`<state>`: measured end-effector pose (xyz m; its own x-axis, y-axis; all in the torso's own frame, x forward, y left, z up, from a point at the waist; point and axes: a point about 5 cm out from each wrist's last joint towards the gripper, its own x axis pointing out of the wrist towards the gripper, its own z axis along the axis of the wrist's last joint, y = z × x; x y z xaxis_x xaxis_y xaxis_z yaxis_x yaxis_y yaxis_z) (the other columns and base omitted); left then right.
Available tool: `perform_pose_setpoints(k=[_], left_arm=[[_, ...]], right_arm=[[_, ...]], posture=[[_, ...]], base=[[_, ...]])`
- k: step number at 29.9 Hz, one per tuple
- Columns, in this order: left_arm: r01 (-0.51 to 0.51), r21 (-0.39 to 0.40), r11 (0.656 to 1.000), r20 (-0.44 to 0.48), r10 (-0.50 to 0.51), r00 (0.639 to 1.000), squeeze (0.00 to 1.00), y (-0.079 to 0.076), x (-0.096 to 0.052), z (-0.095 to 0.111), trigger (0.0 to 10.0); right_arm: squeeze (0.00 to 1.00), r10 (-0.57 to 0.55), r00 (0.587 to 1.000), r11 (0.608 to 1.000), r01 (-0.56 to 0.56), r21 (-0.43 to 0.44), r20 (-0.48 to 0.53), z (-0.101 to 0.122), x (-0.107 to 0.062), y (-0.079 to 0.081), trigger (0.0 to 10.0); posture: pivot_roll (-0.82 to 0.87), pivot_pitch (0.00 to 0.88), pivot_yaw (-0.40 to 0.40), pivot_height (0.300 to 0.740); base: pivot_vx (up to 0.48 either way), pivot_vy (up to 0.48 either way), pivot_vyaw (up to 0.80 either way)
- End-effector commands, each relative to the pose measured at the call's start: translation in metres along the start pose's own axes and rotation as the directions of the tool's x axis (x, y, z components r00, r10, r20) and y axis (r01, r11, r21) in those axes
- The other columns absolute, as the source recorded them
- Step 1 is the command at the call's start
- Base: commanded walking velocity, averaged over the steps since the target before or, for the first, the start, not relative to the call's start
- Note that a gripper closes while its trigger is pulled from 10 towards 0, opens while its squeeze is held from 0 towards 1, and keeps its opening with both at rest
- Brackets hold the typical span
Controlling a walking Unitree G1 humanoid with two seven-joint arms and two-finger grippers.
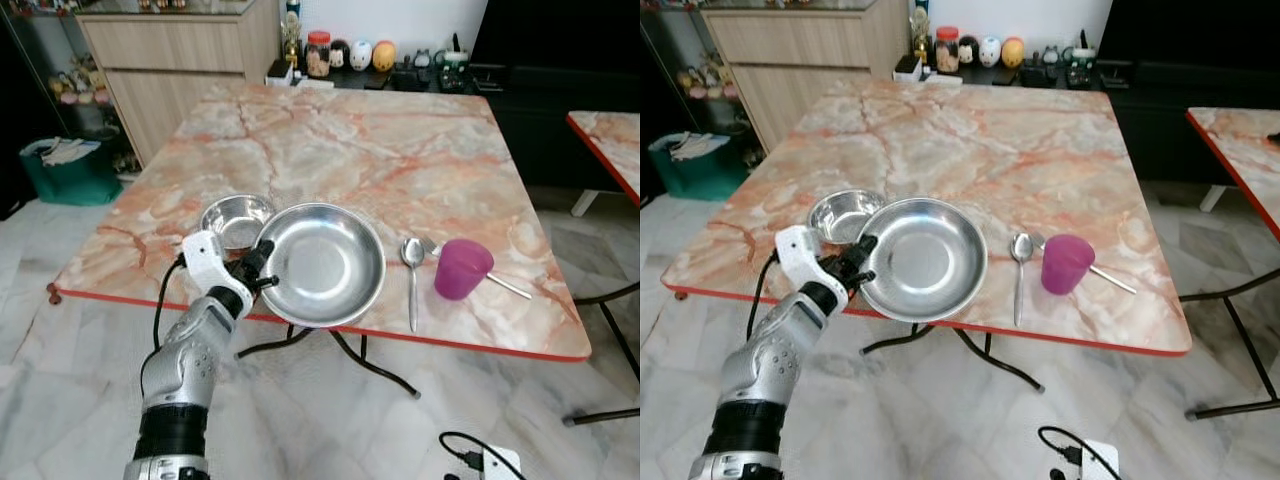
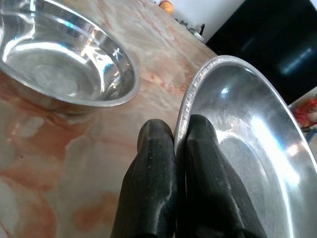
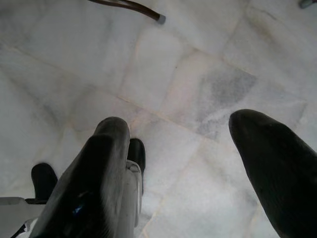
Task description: Setting the table
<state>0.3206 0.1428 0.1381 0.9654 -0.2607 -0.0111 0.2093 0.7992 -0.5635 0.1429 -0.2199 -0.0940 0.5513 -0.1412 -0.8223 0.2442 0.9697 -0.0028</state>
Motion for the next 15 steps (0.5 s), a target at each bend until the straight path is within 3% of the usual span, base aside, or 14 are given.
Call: perform_pose_setpoints(k=[1,4,11,15], left_arm=[[0.027,-0.034,0.999,0.033,-0.026,0.999,0.0,-0.004,-0.006,0.009,10.0],[0.035,-0.068,0.997,0.08,-0.029,0.996,0.0,-0.005,-0.011,0.016,10.0],[-0.034,-0.013,0.999,0.185,0.036,0.982,0.0,0.0,-0.026,0.03,10.0],[-0.048,-0.001,0.999,0.235,0.047,0.971,0.0,-0.004,-0.024,0.038,10.0]], right_arm=[[0.0,-0.006,1.0,1.0,0.006,-0.005,-0.01,-0.003,-0.001,-0.004,10.0],[0.0,-0.007,1.0,1.0,0.007,-0.003,-0.011,-0.003,-0.001,-0.004,10.0],[0.0,-0.014,1.0,1.0,0.014,0.002,-0.005,-0.004,-0.002,-0.007,10.0],[0.0,-0.008,1.0,1.0,0.008,-0.01,-0.003,-0.003,-0.002,-0.007,10.0]], posture=[[0.13,0.0,-0.057,0.74],[0.13,0.0,-0.058,0.74],[0.12,0.0,-0.064,0.74],[0.12,0.0,-0.066,0.74]], base=[[0.0,0.0,0.0],[0.0,0.0,0.0],[0.0,0.0,0.0],[0.0,0.0,0.0]])
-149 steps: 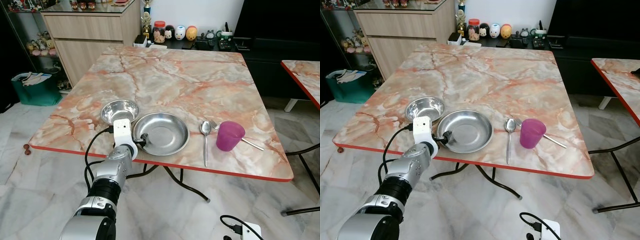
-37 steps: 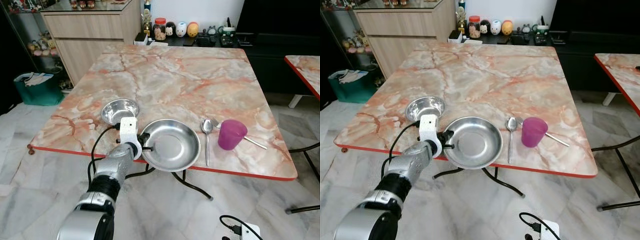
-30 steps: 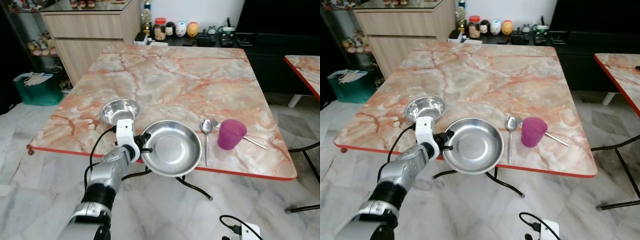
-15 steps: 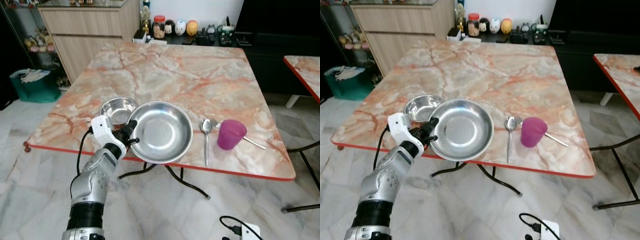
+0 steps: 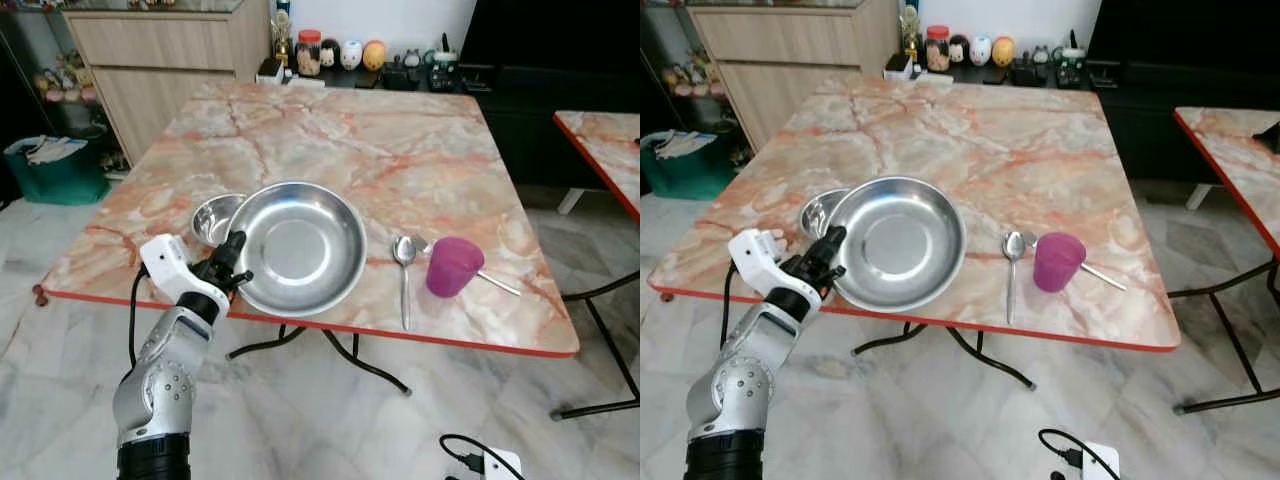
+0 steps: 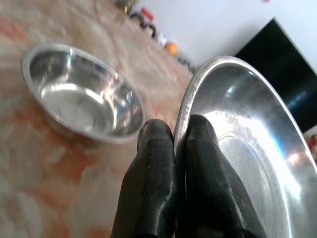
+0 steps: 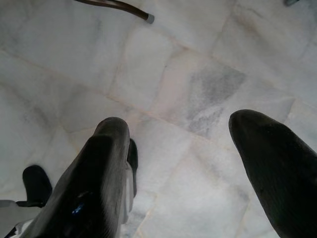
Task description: Setting the table
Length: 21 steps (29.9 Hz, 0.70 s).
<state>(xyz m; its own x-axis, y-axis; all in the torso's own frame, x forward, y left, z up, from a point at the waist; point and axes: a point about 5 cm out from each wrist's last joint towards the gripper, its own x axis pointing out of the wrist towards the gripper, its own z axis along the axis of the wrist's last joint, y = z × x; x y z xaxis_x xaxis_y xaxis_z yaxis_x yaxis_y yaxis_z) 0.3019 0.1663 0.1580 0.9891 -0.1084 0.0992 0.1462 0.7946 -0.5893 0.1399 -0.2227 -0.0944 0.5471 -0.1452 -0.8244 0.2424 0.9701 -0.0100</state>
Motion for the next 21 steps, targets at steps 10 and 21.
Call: perform_pose_setpoints(k=[10,21], left_arm=[[0.018,0.105,0.994,0.077,-0.026,0.997,0.0,-0.004,-0.014,0.034,10.0],[0.015,0.116,0.993,0.078,-0.024,0.997,0.0,-0.004,-0.022,0.041,10.0]], right_arm=[[0.0,-0.002,1.0,1.0,0.002,0.005,0.01,-0.001,-0.001,-0.005,10.0],[0.0,-0.005,1.0,1.0,0.005,-0.011,0.009,0.001,-0.001,-0.008,10.0]], posture=[[0.11,0.0,-0.067,0.74],[0.13,0.0,-0.083,0.74]], base=[[0.0,0.0,0.0],[0.0,0.0,0.0]])
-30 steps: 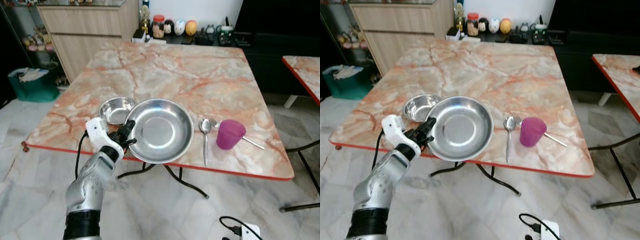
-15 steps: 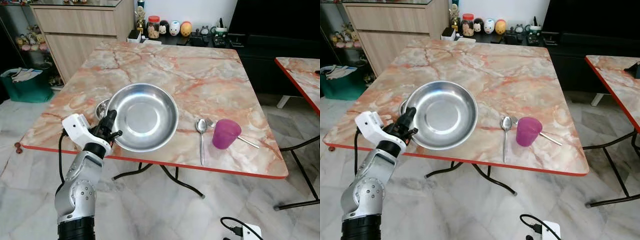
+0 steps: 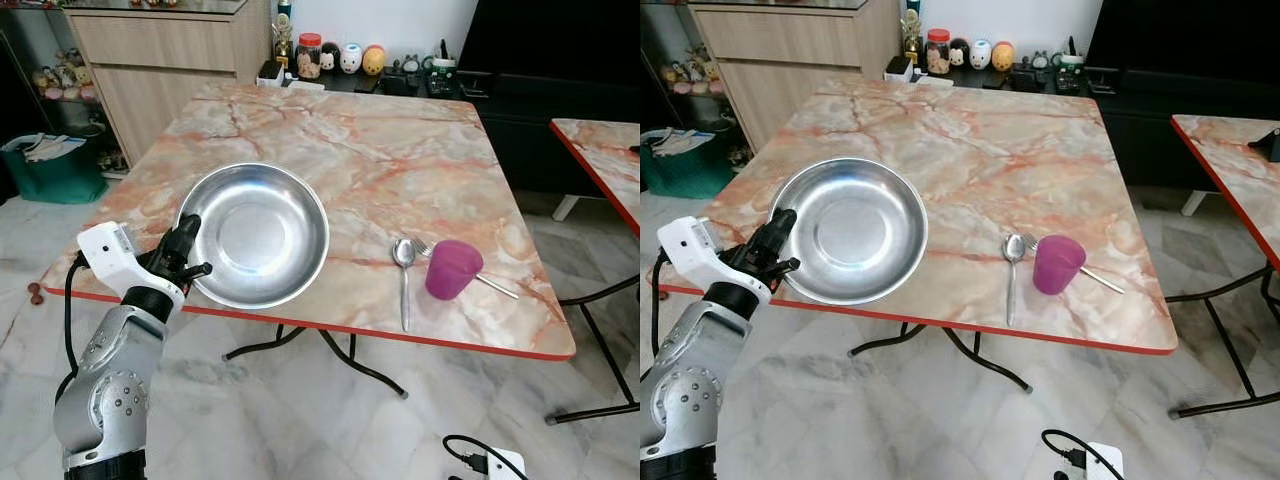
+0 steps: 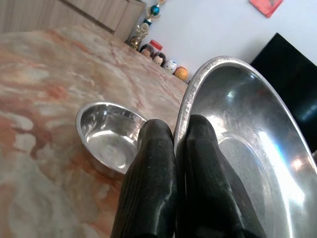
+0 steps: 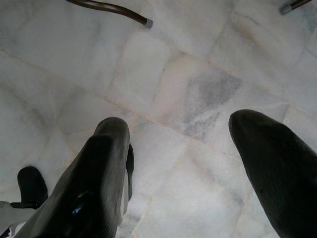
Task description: Setting the table
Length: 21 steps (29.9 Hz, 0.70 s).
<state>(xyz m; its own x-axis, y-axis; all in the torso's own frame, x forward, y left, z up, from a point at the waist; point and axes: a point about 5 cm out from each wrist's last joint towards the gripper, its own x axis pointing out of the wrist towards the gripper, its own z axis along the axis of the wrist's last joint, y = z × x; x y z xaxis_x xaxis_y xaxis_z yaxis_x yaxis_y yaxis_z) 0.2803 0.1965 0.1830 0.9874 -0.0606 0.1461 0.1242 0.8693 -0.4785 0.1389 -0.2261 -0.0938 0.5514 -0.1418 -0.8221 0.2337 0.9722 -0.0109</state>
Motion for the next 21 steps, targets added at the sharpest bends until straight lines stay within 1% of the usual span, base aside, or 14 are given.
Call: perform_pose_setpoints(k=[1,2,7,11,14,21], left_arm=[[0.039,-0.021,0.999,0.017,-0.038,0.999,0.0,-0.011,0.0,0.003,10.0],[0.045,-0.025,0.999,0.016,-0.044,0.999,0.0,-0.014,0.001,0.002,10.0],[0.044,-0.023,0.999,0.016,-0.044,0.999,0.0,-0.016,0.004,-0.001,10.0],[0.044,-0.022,0.999,0.027,-0.043,0.999,0.0,-0.018,0.007,0.0,10.0],[0.042,-0.023,0.999,0.035,-0.042,0.999,0.0,-0.019,0.008,0.001,10.0],[0.034,-0.042,0.999,0.049,-0.032,0.998,0.0,-0.021,0.01,0.0,10.0]], right_arm=[[0.0,-0.008,1.0,1.0,0.008,-0.004,0.006,0.001,-0.001,-0.005,10.0],[0.0,-0.007,1.0,1.0,0.007,-0.005,0.007,0.001,-0.001,-0.005,10.0],[0.0,-0.011,1.0,1.0,0.011,0.0,0.013,0.003,0.0,-0.005,10.0],[0.0,-0.009,1.0,1.0,0.009,0.0,0.016,0.004,0.0,-0.004,10.0],[0.0,-0.004,1.0,1.0,0.004,0.002,0.007,0.003,0.0,-0.004,10.0],[0.0,0.014,1.0,1.0,-0.014,0.016,0.003,0.003,0.001,-0.002,10.0]], posture=[[0.13,0.0,-0.086,0.74],[0.12,0.0,-0.087,0.74],[0.12,0.0,-0.085,0.74],[0.12,0.0,-0.084,0.74],[0.11,0.0,-0.084,0.74],[0.11,0.0,-0.087,0.74]], base=[[0.0,0.0,0.0],[0.0,0.0,0.0],[0.0,0.0,0.0],[0.0,0.0,0.0],[0.0,-0.315,0.0],[0.0,-0.361,-0.69]])
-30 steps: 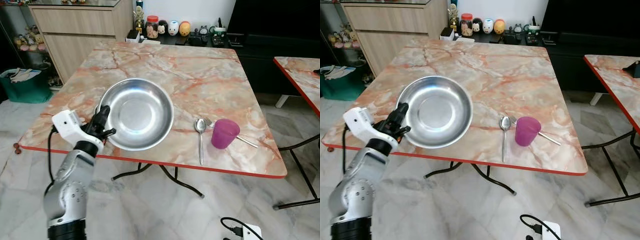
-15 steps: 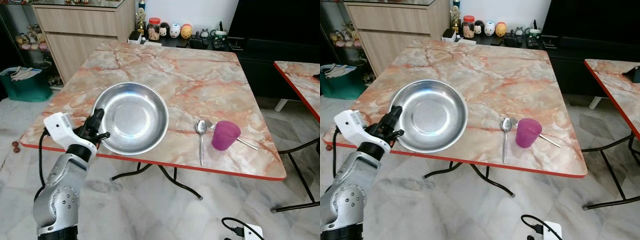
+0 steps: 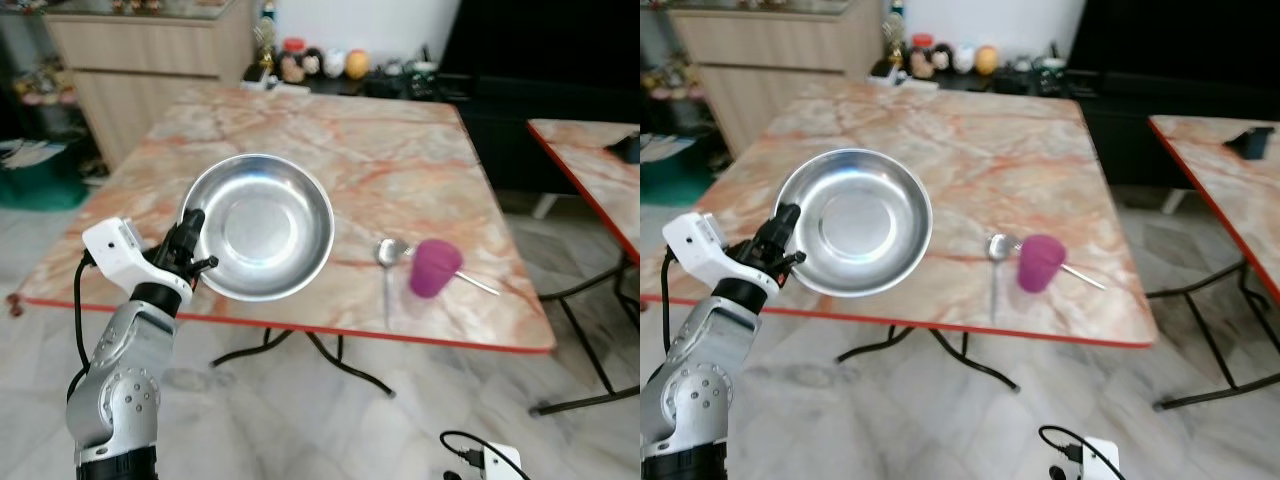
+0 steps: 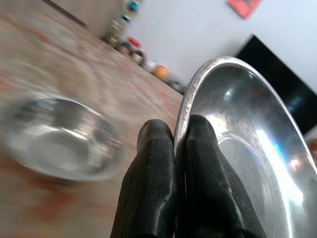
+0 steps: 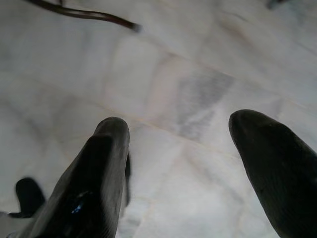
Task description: Setting the table
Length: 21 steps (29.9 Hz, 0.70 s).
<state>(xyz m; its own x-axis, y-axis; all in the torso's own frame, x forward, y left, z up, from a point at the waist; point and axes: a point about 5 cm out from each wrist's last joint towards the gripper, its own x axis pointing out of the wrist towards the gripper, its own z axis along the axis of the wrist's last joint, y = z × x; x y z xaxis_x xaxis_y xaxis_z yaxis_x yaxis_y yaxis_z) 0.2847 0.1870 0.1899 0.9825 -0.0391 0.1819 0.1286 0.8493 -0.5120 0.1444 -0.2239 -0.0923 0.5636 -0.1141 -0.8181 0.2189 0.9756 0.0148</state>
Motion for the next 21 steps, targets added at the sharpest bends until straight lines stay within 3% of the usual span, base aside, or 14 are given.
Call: perform_pose_setpoints(k=[1,21], left_arm=[[0.035,-0.005,0.999,0.005,-0.035,0.999,0.0,-0.0114,0.0044,-0.0019,10.0],[0.051,-0.018,0.999,0.046,-0.05,0.998,0.0,-0.0184,0.0136,0.0051,10.0]], right_arm=[[0.0,-0.012,1.0,1.0,0.012,0.014,0.001,-0.001,-0.0011,-0.0055,10.0],[0.0,-0.023,1.0,1.0,0.023,0.02,0.01,0.0006,-0.0009,-0.0062,10.0]], posture=[[0.11,0.0,-0.087,0.74],[0.11,0.0,-0.089,0.74]], base=[[0.0,-0.356,0.0],[0.0,-0.347,0.0]])
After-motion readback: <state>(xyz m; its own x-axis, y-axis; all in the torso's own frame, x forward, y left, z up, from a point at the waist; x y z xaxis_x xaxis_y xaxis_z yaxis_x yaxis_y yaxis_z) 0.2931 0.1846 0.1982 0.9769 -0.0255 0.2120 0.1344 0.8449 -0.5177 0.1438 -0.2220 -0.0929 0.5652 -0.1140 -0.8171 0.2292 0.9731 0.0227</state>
